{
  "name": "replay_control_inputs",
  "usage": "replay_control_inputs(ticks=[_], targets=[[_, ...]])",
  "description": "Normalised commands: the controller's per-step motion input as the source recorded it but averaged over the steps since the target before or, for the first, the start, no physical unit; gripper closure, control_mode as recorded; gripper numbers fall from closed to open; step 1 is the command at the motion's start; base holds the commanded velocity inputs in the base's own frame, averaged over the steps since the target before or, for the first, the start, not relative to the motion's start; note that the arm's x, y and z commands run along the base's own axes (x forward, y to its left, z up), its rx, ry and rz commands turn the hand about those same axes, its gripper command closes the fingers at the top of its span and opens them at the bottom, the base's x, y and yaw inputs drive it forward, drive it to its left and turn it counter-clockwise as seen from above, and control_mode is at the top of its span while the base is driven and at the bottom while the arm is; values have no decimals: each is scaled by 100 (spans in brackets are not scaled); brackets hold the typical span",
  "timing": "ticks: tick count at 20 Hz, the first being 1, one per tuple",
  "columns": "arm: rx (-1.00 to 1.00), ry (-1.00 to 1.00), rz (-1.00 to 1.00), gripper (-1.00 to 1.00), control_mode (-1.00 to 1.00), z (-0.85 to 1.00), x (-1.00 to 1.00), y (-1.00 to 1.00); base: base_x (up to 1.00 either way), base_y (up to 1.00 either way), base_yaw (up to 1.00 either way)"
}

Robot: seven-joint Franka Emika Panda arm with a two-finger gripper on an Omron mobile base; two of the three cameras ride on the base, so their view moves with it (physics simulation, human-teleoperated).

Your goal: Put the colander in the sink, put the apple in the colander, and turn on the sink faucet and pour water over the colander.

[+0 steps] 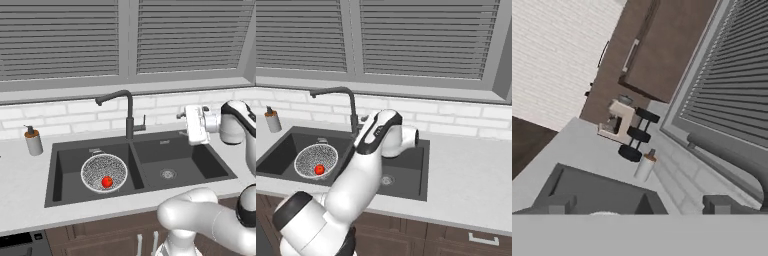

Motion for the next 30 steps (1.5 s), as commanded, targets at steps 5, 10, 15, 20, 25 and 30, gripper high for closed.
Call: replay_control_inputs(ticks=[5,10,15,20,25,30], targets=[[1,8,-38,-100,-100,-29,31,24,0,0,0],[-1,7,-26,-100,-100,-31,59,19,0,0,0],[0,5,-3,-100,-100,-18,46,0,0,0,0],[0,0,0,-100,-100,-23,35,-2,0,0,0],[0,0,0,-100,-100,-24,45,-2,0,0,0],[0,0,-2,-100,-100,-19,49,2,0,0,0]])
